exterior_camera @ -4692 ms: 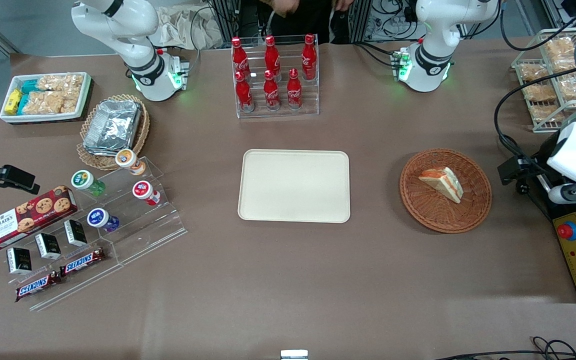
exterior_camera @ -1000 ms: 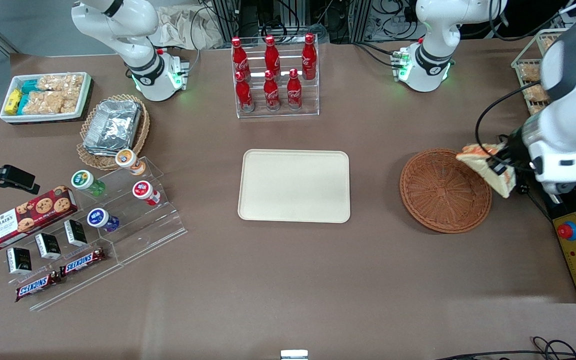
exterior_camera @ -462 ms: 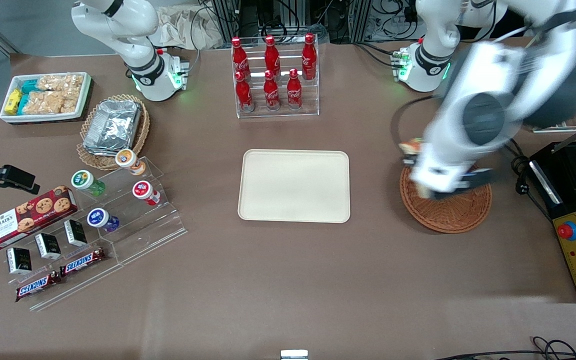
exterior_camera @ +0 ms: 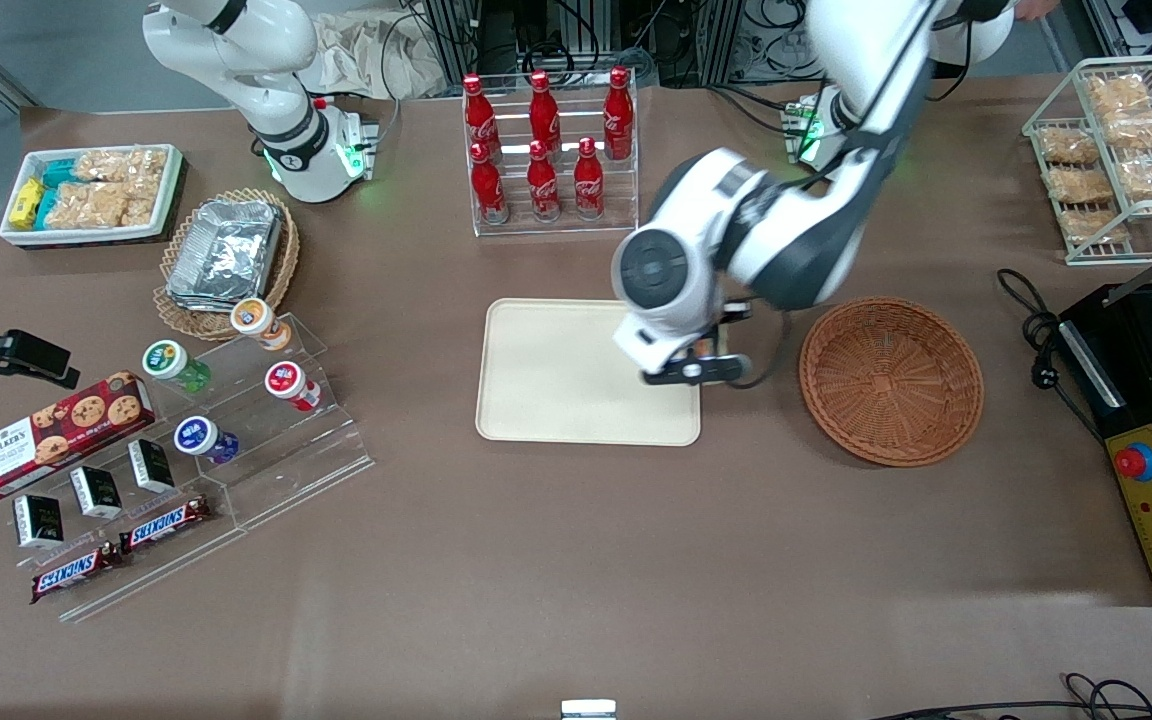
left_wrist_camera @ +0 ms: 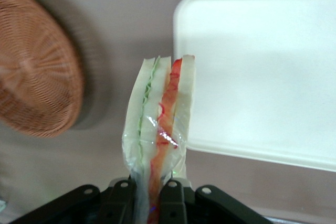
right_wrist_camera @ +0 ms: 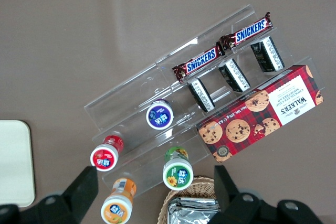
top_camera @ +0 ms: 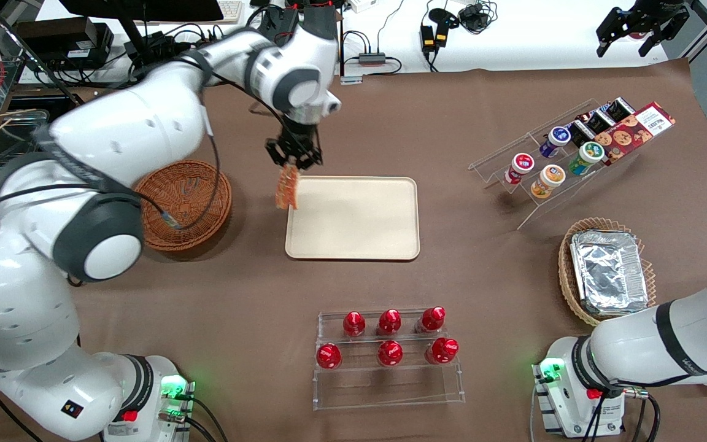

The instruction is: Place sandwich from basket to tray

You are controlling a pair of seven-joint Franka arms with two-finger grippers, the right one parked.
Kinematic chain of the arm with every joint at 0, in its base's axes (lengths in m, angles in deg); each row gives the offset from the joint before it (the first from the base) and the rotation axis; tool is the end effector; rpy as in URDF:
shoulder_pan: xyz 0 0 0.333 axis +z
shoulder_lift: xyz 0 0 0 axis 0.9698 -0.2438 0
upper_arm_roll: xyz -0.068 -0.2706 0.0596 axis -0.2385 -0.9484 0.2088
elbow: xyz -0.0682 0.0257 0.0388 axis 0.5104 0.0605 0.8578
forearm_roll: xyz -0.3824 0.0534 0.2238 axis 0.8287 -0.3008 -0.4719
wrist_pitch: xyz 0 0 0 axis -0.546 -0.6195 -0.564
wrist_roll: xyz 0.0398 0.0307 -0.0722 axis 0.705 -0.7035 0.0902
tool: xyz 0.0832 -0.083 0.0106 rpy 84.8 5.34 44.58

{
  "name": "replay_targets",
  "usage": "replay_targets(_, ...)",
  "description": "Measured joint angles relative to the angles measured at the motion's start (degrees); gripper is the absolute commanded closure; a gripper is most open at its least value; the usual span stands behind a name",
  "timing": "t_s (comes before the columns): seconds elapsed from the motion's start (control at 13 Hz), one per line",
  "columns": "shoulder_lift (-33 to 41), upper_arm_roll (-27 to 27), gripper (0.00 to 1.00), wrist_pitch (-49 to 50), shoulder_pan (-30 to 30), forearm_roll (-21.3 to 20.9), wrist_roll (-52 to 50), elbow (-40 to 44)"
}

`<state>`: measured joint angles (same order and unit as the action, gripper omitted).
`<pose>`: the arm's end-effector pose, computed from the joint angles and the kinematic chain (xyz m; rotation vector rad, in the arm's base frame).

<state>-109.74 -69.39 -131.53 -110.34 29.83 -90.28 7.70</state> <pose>0.5263 -0.4479 0.2930 -2.8204 0.0869 0.3844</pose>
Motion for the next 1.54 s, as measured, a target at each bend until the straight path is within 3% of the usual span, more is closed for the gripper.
replay_targets(0.23,-7.1,0.1,0.9,-7.9,-2.9,-2.3,-1.1,0.1)
replay_targets(0.31,-8.4,0.3,0.8,-10.5,-2.9,-2.5,-1.1,0.1)
replay_targets(0.38,-9.4,0.6,0.24,-12.1,-2.8,-2.9,-1.0,0.1)
replay_targets(0.46,-10.1,0.8,0.0,-12.9,-2.7,-3.9,-0.9,-0.1)
replay_targets(0.92,-6.1,2.5,0.0,-8.6,0.1,-7.1,0.1,-0.2)
replay_targets(1.38,8.5,3.2,0.0,-1.9,18.4,-7.0,21.9,-0.2)
replay_targets(1.54,11.4,3.2,0.0,-1.9,23.5,-6.8,24.9,-0.1)
